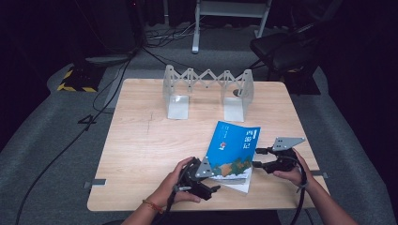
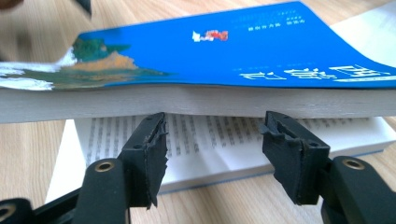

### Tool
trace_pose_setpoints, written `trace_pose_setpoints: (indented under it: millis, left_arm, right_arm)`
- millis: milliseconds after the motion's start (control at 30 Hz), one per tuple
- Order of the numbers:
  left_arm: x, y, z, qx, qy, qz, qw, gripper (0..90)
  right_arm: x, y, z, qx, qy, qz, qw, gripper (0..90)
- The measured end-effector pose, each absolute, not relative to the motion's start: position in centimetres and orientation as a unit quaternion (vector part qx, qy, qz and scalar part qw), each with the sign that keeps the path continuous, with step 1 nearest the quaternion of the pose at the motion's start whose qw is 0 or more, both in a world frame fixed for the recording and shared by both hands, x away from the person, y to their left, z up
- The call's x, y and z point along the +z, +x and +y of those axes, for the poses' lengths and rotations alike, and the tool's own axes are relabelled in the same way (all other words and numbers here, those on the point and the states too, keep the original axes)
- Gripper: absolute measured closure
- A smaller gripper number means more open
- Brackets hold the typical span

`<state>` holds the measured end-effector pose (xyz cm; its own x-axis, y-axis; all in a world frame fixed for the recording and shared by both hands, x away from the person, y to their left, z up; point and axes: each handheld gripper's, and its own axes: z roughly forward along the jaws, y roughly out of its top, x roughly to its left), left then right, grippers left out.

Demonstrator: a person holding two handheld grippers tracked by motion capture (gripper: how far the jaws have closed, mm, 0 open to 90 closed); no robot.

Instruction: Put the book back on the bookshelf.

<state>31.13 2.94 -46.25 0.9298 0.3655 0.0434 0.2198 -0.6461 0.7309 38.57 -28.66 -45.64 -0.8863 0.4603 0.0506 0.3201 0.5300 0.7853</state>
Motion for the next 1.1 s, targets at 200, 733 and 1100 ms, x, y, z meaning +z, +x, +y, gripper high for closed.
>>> trace_pose_setpoints:
  millis: [200,733,1100]
  left_arm:
    - [-46.7,31.2,0.7,0.085,0.897,0.17,0.399,19.0]
    - [-47.2,31.5,-1.4,0.128,0.87,0.213,0.426,46.0]
    - [-45.3,32.8,2.6,0.119,0.862,0.202,0.45,75.2]
  right_arm:
    - [-45.0,38.8,-28.1,0.435,0.225,0.867,0.088,40.3]
    - [-44.2,39.0,-27.0,0.439,0.231,0.863,0.097,40.5]
    - [-44.1,39.1,-27.4,0.455,0.235,0.852,0.104,45.7]
